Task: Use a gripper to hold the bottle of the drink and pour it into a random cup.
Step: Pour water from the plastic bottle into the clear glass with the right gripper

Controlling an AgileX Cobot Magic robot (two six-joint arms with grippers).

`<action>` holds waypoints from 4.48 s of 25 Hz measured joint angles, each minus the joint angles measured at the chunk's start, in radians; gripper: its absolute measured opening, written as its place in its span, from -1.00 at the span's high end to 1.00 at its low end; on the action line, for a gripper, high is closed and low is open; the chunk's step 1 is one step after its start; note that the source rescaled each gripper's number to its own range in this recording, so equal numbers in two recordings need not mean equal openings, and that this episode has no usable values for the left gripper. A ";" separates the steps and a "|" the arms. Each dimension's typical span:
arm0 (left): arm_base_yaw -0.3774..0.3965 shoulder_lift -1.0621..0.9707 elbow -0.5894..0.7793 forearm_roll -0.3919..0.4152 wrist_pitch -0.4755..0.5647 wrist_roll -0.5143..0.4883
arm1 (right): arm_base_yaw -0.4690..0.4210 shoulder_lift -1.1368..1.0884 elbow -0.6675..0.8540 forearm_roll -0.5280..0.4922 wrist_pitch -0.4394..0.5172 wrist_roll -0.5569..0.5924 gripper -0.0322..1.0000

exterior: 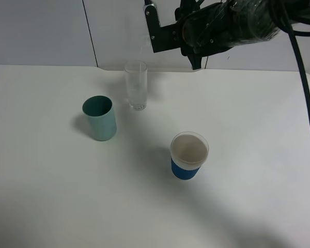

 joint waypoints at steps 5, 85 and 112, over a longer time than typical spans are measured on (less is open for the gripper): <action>0.000 0.000 0.000 0.001 0.000 0.000 | 0.000 0.000 0.000 0.000 0.000 0.000 0.94; 0.000 0.000 0.000 0.000 0.000 0.000 | 0.015 0.048 -0.072 -0.075 0.028 -0.082 0.94; 0.000 0.000 0.000 0.000 0.000 0.000 | 0.015 0.048 -0.073 -0.075 0.051 -0.137 0.94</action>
